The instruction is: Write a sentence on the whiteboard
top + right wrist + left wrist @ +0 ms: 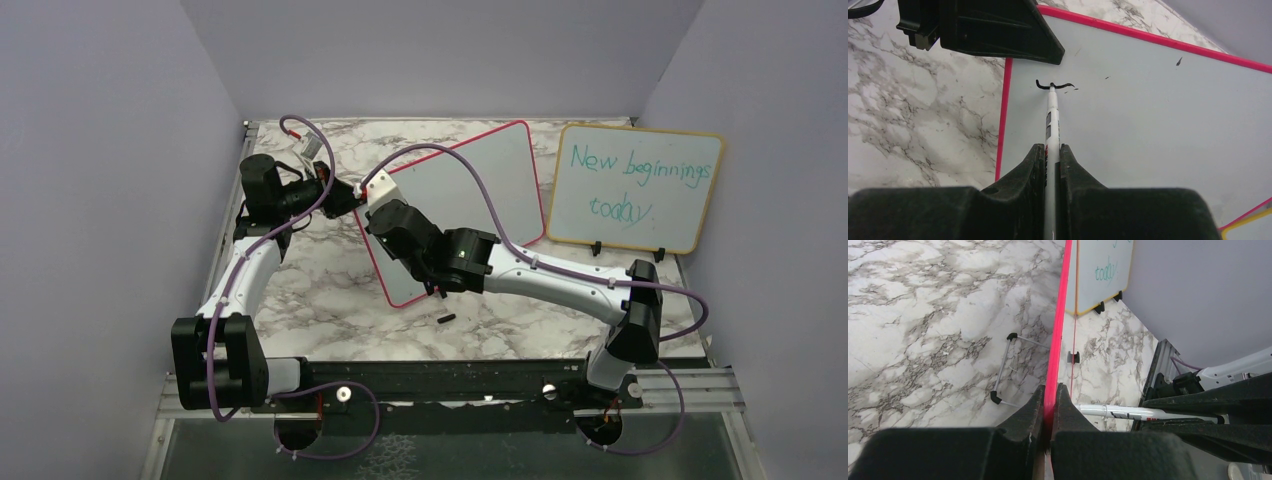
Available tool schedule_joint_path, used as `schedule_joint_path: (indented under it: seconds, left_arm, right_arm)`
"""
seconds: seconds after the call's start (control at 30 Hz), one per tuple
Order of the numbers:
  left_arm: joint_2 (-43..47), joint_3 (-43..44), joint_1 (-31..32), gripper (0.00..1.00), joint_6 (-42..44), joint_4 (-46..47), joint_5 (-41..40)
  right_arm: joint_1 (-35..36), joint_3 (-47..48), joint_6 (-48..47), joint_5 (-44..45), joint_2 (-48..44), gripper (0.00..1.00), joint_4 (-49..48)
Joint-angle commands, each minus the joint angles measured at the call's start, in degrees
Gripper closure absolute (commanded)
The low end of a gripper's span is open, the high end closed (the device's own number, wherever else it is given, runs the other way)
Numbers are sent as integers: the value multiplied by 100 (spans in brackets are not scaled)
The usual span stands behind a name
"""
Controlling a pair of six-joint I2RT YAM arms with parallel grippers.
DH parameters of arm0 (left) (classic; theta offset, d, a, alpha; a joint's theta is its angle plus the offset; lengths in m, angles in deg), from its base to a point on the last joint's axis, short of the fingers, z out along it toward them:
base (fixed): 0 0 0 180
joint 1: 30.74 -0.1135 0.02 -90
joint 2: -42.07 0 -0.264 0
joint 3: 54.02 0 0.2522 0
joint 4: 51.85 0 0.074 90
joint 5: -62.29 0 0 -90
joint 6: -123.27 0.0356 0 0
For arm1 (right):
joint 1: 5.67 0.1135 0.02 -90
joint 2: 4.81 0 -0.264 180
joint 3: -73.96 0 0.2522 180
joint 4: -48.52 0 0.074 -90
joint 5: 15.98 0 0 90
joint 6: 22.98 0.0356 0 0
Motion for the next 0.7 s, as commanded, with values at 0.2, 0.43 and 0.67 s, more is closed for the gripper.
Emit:
schedule_joint_path:
  seconds: [0.2, 0.43, 0.67]
  left_arm:
    - [-5, -120, 64, 100, 462, -337, -391]
    - [-3, -113, 64, 100, 470, -359, -404]
    - [-1, -104, 64, 100, 480, -379, -419]
  right_arm:
    - [32, 176, 140, 163, 129, 100, 205]
    - [32, 96, 212, 206, 76, 100, 301]
    - [32, 109, 284, 101, 75, 100, 461]
